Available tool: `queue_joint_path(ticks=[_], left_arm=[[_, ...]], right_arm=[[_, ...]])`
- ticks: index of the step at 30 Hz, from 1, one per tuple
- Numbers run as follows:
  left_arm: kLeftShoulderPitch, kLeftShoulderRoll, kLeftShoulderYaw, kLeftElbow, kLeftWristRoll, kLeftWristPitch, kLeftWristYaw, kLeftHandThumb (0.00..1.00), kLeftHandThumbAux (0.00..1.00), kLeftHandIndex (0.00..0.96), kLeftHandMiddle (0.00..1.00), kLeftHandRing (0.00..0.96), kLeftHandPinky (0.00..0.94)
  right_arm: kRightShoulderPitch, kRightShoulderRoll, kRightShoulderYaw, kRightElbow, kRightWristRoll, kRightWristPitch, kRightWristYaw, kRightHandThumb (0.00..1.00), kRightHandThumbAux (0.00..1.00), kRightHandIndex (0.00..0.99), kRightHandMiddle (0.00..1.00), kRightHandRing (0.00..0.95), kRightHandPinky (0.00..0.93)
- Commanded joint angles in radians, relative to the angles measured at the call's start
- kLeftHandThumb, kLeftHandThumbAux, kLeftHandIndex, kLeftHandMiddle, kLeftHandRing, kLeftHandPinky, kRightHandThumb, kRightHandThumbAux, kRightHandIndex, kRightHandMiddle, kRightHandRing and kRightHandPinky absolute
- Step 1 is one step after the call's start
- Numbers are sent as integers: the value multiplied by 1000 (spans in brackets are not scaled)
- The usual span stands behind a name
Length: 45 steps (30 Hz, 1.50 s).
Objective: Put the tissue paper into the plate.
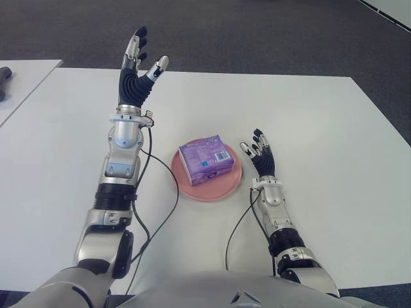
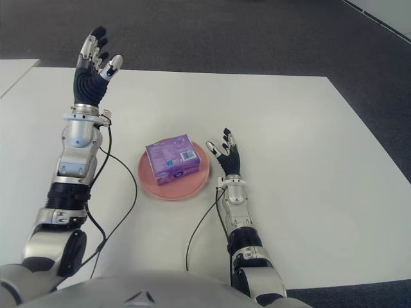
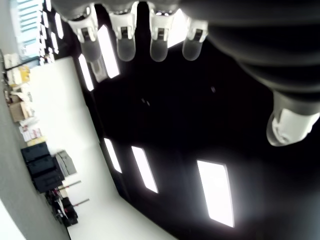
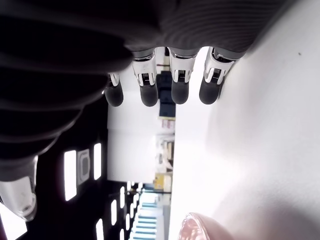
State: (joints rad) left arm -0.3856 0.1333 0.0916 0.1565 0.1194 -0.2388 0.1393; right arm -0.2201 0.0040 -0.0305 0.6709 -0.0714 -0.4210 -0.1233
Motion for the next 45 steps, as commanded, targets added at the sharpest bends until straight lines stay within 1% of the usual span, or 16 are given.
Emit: queue_joint_path(ticks=[1, 4, 7, 10, 14, 18, 26, 32, 36, 40, 45], left_arm=[[84, -27, 11, 6, -7, 36, 22, 0, 391, 0, 0, 0, 0], [105, -30, 24, -11, -12, 61, 18, 0, 376, 0, 0, 0, 0], [128, -32, 32, -20, -14, 62, 17, 0, 369, 0, 0, 0, 0], [151, -37, 41, -8, -11, 47, 27, 0, 367, 0, 0, 0, 0], [168, -56, 44, 16, -5, 27, 54, 0, 374, 0, 0, 0, 0], [174, -71, 39, 37, 2, 24, 74, 0, 382, 0, 0, 0, 0], [193, -85, 30, 42, 11, 54, 88, 0, 401, 0, 0, 0, 0], [257, -93, 1, 50, 37, 40, 83, 0, 410, 0, 0, 0, 0], [303, -87, -21, 74, 61, 10, 88, 0, 422, 0, 0, 0, 0], [318, -78, -33, 117, 81, -35, 97, 0, 435, 0, 0, 0, 0], [328, -63, -52, 183, 110, -99, 106, 0, 446, 0, 0, 0, 0]], right_arm=[[40, -11, -19, 154, 17, 23, 14, 111, 524, 0, 0, 0, 0], [24, -18, -22, 196, 14, -1, 17, 98, 509, 0, 0, 0, 0], [27, -18, -18, 206, 5, -19, 15, 90, 502, 0, 0, 0, 0], [31, -14, -12, 207, -2, -30, 11, 86, 496, 0, 0, 0, 0], [26, -16, -12, 225, 5, -31, 31, 77, 491, 0, 0, 0, 0], [18, -16, -16, 234, 11, -37, 41, 74, 497, 0, 0, 0, 0], [20, -8, -24, 222, 19, -44, 47, 87, 481, 0, 0, 0, 0], [9, -23, -33, 275, 27, -52, 62, 80, 466, 0, 0, 0, 0], [5, -15, -33, 273, 29, -49, 59, 73, 470, 0, 0, 0, 0], [3, 1, -28, 247, 29, -32, 52, 72, 473, 0, 0, 0, 0], [5, 5, -33, 241, 37, -24, 55, 74, 477, 0, 0, 0, 0]])
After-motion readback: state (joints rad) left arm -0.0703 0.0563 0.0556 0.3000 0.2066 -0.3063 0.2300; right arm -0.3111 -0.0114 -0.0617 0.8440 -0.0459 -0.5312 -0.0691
